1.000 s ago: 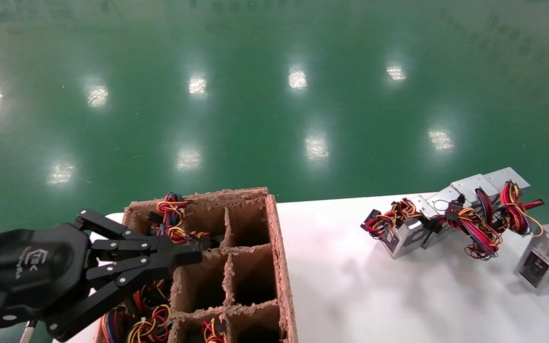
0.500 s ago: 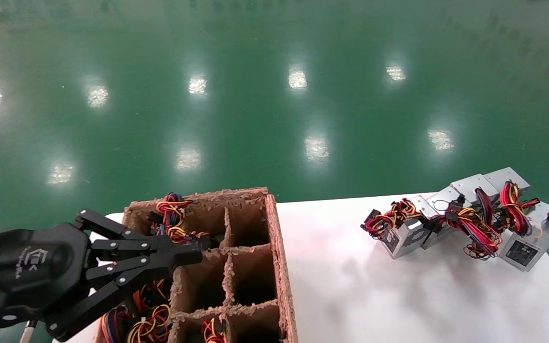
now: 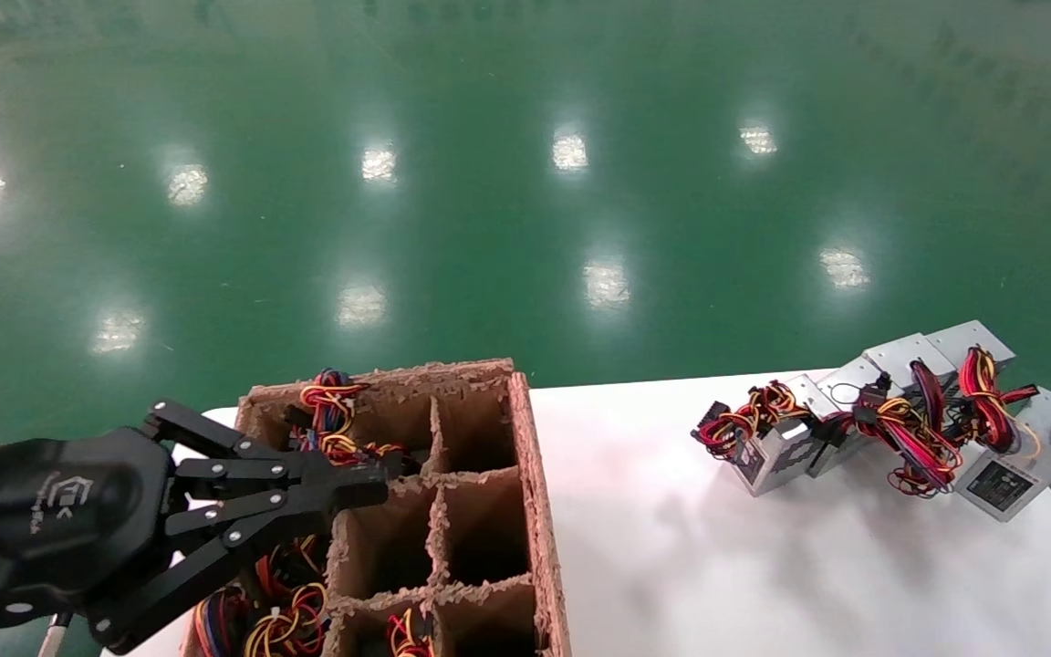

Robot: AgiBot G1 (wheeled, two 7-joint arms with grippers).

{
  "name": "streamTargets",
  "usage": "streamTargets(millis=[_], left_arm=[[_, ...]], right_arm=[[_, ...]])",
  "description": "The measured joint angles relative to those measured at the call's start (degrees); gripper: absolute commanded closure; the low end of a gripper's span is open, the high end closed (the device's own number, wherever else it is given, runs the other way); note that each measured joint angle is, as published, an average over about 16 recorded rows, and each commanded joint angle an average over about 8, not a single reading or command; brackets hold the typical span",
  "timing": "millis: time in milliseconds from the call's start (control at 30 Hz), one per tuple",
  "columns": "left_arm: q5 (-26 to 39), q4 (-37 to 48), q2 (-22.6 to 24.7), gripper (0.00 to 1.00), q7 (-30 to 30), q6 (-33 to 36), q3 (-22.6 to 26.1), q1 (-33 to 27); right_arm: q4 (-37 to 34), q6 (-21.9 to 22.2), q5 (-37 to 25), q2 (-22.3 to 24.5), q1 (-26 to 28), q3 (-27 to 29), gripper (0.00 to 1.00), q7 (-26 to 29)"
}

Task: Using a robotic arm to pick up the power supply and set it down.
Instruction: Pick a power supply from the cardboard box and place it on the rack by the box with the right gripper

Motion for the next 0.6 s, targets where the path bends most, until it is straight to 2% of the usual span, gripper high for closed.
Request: streamTargets(millis=[600], left_arm=[[0.0,0.0,0.0,1.0,0.0,0.0,0.0,0.0]], right_arm=[[0.8,-0.8,0.2,1.2,-0.1,0.0,0.0,1.2]])
